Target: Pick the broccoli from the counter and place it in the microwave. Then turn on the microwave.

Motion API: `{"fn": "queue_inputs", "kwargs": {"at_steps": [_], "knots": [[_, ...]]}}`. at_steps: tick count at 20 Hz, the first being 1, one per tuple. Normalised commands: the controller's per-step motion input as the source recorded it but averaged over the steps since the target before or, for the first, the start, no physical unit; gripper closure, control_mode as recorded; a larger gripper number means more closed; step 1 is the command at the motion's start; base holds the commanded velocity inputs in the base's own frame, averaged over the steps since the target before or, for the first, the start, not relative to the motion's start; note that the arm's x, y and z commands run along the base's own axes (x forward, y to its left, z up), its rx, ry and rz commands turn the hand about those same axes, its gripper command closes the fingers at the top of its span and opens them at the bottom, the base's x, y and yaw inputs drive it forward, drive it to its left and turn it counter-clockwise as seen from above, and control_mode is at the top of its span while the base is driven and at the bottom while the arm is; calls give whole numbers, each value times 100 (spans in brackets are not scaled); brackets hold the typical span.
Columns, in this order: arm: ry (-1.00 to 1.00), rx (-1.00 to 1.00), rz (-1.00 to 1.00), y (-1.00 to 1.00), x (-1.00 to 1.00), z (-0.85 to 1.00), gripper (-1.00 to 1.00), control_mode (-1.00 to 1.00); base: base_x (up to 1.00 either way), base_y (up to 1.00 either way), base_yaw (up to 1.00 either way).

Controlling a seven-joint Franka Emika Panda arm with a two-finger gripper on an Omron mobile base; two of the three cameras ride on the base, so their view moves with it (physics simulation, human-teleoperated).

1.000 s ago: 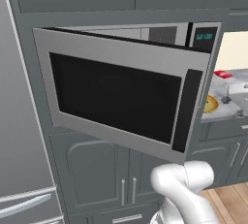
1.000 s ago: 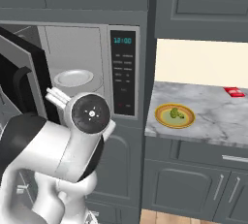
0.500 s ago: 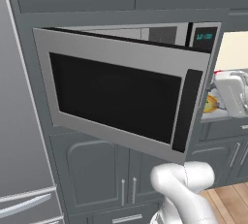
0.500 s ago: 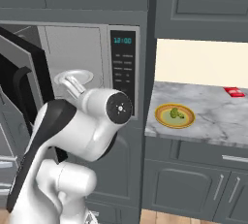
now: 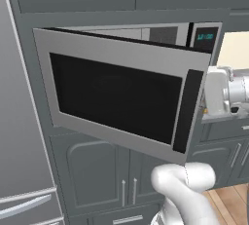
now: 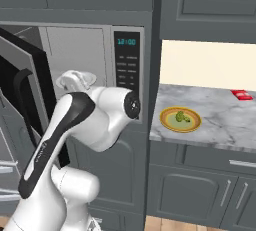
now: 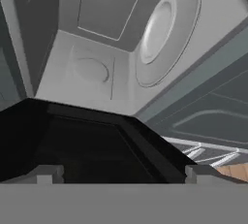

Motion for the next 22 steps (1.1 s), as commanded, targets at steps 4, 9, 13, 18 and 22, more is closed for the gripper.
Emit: {"fn": "queue_inputs", "kwargs": {"at_steps": [4,9,13,18,22], "knots": [[10,18,20,34,14,0,-100,-100,0,0,0],[5,13,23,35,0,0,-100,-100,0,0,0],[0,7,24,42,-28,0,-100,-100,0,0,0],[0,5,24,48,-44,0,-100,-100,0,0,0],[0,6,24,42,-50,0,-100,-100,0,0,0]]}}
